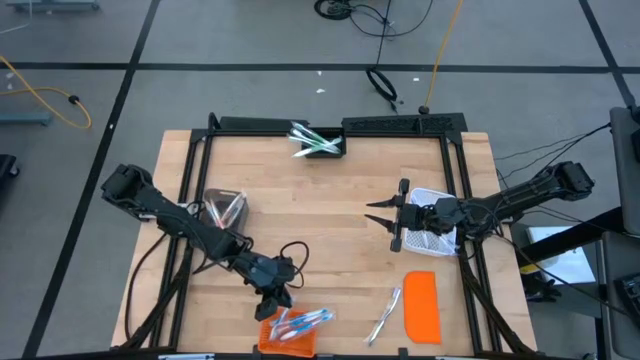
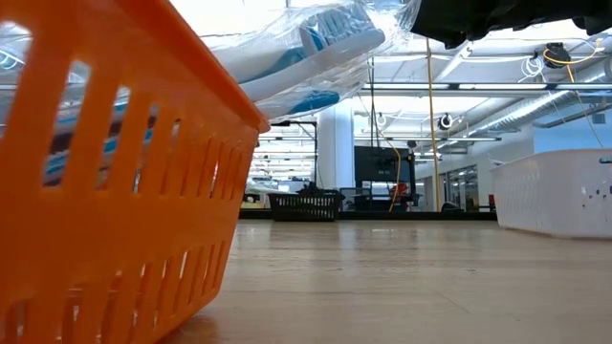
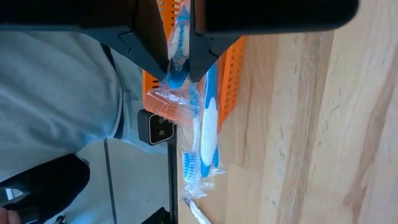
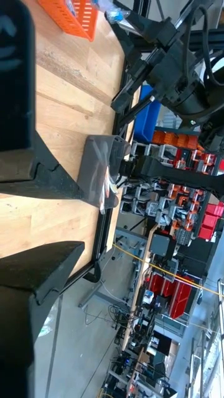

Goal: Pick & Place Toothbrushes
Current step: Put the blue toothbrush into the orange bin

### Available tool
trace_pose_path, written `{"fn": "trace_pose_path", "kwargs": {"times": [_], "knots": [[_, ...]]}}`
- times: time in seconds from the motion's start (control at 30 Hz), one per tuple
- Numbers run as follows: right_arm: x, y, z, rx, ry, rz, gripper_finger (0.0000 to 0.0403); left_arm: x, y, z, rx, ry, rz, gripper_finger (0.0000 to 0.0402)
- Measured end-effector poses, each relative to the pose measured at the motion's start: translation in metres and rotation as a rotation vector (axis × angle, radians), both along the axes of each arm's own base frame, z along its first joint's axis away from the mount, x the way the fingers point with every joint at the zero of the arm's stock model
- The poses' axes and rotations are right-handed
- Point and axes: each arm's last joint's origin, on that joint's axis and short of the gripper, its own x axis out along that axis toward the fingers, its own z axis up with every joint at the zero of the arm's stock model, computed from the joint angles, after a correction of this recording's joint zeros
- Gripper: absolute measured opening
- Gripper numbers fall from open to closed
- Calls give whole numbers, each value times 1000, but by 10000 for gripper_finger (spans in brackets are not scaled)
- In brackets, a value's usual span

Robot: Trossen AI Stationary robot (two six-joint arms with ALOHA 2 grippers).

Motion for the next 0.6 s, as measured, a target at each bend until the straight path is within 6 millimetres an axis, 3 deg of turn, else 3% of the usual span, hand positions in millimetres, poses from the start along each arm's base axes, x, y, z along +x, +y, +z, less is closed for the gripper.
{"fn": "trace_pose_path", "kwargs": {"times": [0.33,0.6], "knots": [[0,0,0,-1,3,0,112,1,-1,2,6,-36,-20,130],[0,0,0,-1,4,0,112,1,-1,2,11,-40,-24,167]]}}
